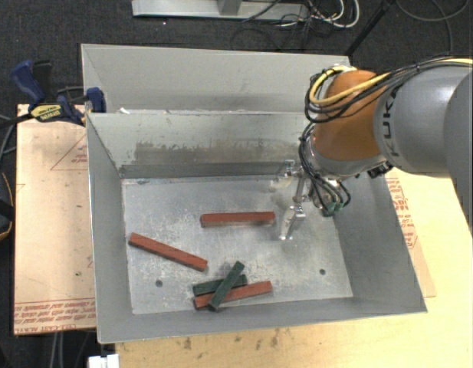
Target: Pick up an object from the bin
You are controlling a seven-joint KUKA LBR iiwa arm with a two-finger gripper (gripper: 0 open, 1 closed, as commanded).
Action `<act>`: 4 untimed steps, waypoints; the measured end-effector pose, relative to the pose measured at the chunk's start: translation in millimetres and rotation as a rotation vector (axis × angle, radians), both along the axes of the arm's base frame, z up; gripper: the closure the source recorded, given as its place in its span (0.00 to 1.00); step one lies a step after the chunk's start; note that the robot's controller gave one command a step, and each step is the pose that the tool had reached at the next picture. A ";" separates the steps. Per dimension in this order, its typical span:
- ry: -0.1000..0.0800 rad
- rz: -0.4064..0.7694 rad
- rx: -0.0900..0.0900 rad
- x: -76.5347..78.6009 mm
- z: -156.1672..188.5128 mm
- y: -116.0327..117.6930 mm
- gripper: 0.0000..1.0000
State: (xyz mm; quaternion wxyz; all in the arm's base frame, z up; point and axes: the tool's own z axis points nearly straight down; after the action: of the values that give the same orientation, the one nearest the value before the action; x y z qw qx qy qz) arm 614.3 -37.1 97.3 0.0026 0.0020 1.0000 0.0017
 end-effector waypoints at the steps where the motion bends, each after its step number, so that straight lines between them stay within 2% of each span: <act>1: -0.006 -0.058 0.001 31.3 -15.9 56.8 1.00; 2: -0.006 -0.058 0.001 31.3 -15.9 56.8 1.00; 3: 0.003 -0.034 -0.003 -9.0 100.0 48.5 1.00; 4: 0.003 -0.033 -0.003 -9.0 100.0 48.5 1.00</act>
Offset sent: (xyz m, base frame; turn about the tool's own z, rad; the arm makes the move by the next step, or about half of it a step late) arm 0.0000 0.0000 0.0000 0.0000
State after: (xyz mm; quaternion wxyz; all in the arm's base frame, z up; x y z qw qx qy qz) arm 605.3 11.4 197.3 0.0013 0.0187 0.9998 0.0001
